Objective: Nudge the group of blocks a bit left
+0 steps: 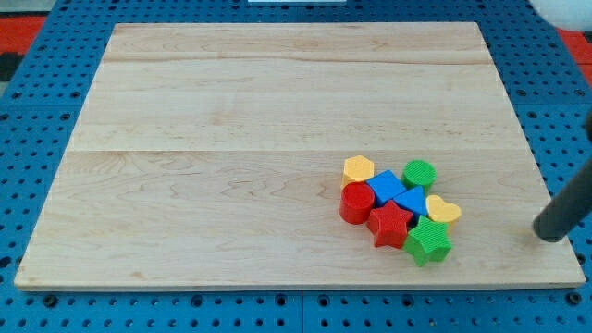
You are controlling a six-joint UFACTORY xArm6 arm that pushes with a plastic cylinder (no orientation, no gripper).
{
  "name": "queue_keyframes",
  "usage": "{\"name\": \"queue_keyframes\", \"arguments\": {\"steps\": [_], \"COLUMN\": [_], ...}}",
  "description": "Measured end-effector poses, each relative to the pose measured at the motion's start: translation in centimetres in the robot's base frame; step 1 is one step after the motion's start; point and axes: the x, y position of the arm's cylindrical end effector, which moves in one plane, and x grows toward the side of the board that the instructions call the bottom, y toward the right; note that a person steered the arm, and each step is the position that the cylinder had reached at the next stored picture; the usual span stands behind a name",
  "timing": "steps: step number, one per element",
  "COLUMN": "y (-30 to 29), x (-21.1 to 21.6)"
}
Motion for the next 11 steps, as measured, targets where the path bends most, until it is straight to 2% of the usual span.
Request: {"name": "queue_keyframes", "arguments": {"steps": [1,4,6,7,8,11], "y": [-3.0,-2.7,-2.7,-3.2,-7.8,-11.9], "x": [-0.3,-0.1,3.8,4.0,3.9,3.8]}}
